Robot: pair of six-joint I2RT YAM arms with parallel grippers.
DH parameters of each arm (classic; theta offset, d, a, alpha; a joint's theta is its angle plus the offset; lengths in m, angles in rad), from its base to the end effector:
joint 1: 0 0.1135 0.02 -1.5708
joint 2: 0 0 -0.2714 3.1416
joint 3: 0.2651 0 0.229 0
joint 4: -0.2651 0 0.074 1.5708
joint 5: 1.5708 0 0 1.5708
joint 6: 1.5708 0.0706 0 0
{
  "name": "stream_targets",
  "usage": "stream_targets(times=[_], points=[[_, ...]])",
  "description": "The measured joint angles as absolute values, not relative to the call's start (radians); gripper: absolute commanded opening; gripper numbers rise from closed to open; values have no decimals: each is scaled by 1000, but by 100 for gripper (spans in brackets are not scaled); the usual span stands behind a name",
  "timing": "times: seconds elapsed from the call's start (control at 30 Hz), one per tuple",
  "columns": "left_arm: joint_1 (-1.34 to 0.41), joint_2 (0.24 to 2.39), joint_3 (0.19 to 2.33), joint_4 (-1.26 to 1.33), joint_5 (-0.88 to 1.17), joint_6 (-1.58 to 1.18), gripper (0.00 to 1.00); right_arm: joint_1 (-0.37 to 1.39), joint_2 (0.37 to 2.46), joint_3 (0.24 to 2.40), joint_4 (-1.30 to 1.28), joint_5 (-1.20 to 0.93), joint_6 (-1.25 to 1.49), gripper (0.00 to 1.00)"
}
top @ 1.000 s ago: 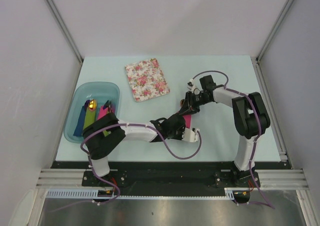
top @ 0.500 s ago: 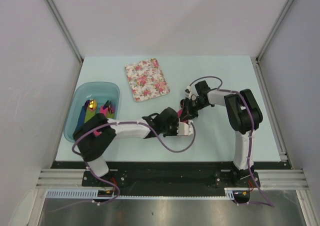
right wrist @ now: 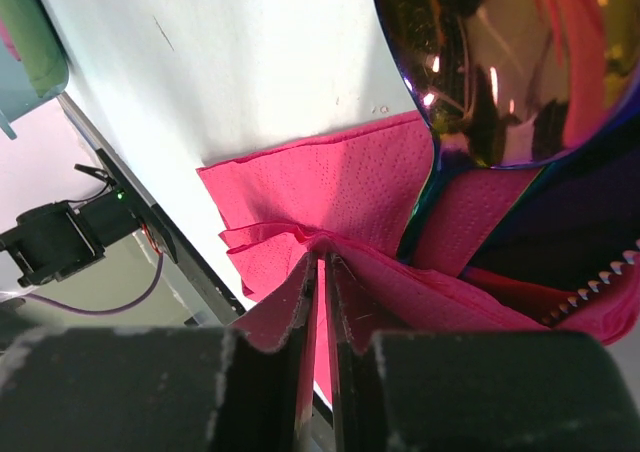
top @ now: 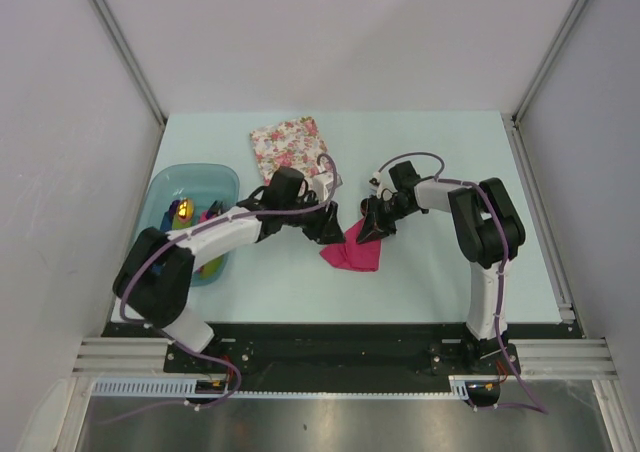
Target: Place the utensils on the paper napkin and roll it up
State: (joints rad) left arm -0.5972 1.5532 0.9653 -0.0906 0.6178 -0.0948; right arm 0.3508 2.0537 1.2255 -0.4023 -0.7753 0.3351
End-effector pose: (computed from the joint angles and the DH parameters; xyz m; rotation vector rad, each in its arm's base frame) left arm 0.2539 -0.2221 0.2297 0.9072 2.1298 -1.0582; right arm 0.3410 0.1774 0.1143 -0.2204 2.8247 1.2501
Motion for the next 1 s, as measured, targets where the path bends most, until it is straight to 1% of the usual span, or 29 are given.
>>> stream_targets(times=[0.07, 0.1, 0.23, 0.3, 0.63, 0.73, 0.83, 0.93, 0.97, 1.0], points=[[-586, 1613, 965, -91, 651, -185, 52, 351, 2054, 1225, -403, -775, 335, 12], [-579, 1643, 965, -92, 662, -226, 55, 351, 2054, 1225, -402, -775, 336, 12], [-557, 1718, 963, -89, 677, -349, 62, 351, 2054, 1225, -402, -775, 335, 12], [-551, 1744, 968, -90, 685, -386, 63, 351, 2054, 1225, -402, -775, 335, 12], [-547, 1888, 1050, -101, 688, -474, 61, 352, 2054, 1225, -401, -776, 335, 12], [-547, 1909, 1071, -107, 688, -481, 59, 352, 2054, 1225, -401, -776, 336, 12], [-547, 1929, 1089, -107, 690, -490, 56, 352, 2054, 1225, -401, -776, 336, 12], [-547, 1946, 1097, -106, 695, -497, 50, 352, 2054, 1225, -400, -776, 336, 13], [-547, 1951, 1099, -106, 696, -499, 43, 352, 2054, 1225, -400, -776, 336, 13], [-547, 1954, 1102, -107, 698, -500, 39, 352, 2054, 1225, -400, -776, 336, 13]])
